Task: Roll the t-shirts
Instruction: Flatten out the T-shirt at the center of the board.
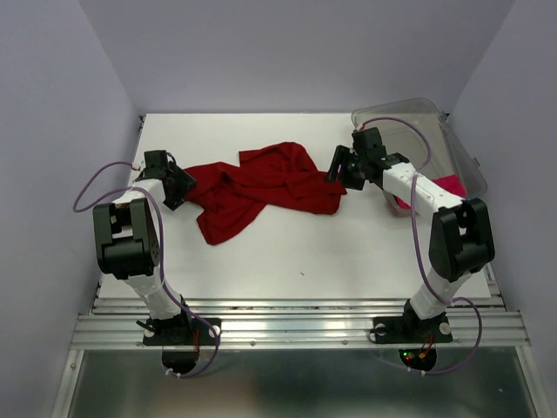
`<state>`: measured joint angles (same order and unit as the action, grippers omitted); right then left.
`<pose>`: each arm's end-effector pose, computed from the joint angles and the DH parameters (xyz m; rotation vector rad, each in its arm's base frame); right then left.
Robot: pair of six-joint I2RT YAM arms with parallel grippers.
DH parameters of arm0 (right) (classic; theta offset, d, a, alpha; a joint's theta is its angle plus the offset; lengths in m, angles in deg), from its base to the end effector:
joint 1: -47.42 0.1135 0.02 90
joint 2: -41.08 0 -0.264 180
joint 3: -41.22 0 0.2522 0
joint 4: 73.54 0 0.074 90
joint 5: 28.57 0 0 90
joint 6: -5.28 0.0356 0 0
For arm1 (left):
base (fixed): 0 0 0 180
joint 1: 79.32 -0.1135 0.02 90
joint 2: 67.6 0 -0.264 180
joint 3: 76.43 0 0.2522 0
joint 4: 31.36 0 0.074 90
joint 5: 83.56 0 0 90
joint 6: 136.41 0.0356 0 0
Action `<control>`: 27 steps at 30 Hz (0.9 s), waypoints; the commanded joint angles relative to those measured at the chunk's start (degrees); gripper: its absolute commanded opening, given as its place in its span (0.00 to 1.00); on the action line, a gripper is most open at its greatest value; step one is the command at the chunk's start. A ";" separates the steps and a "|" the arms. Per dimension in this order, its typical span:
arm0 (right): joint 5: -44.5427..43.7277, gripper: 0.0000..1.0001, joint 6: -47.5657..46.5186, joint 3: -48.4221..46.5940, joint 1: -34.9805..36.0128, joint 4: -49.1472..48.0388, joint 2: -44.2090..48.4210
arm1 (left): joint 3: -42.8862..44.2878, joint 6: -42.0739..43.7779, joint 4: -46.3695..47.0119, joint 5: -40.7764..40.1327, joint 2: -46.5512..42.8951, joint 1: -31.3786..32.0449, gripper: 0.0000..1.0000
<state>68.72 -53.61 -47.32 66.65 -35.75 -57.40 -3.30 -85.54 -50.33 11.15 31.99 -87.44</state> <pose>0.3581 0.1297 0.2502 0.1951 2.4634 0.5486 0.3633 0.0489 0.1834 -0.9205 2.2050 -0.3564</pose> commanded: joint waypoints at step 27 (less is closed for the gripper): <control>-2.11 0.65 6.58 9.47 0.90 -3.89 5.66 | 7.77 0.37 -6.83 -1.90 -9.50 -0.23 0.00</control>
<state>67.41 -50.44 -40.63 67.02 -36.21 -54.23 0.31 -86.59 -54.75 10.78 29.24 -87.44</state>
